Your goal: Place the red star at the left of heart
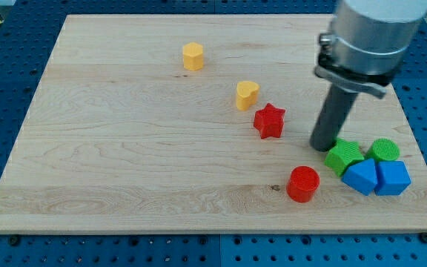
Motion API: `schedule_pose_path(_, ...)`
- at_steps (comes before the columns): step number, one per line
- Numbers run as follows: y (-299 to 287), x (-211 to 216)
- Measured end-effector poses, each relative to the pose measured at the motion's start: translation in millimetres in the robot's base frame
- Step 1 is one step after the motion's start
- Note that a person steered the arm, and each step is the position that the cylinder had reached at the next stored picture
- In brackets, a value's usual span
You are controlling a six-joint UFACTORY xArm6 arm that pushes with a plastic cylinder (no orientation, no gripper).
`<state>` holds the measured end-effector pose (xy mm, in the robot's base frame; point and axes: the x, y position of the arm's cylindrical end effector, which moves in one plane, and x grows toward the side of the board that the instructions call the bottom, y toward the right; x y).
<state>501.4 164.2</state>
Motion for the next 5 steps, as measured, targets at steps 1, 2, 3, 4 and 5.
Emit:
schedule_pose_path(1, -0.1, -18.7)
schedule_pose_path(2, -38.6, -22.2)
schedule_pose_path(3, -81.5, -22.2)
schedule_pose_path(4, -117.3, -23.9)
schedule_pose_path(5, -148.3, -26.9)
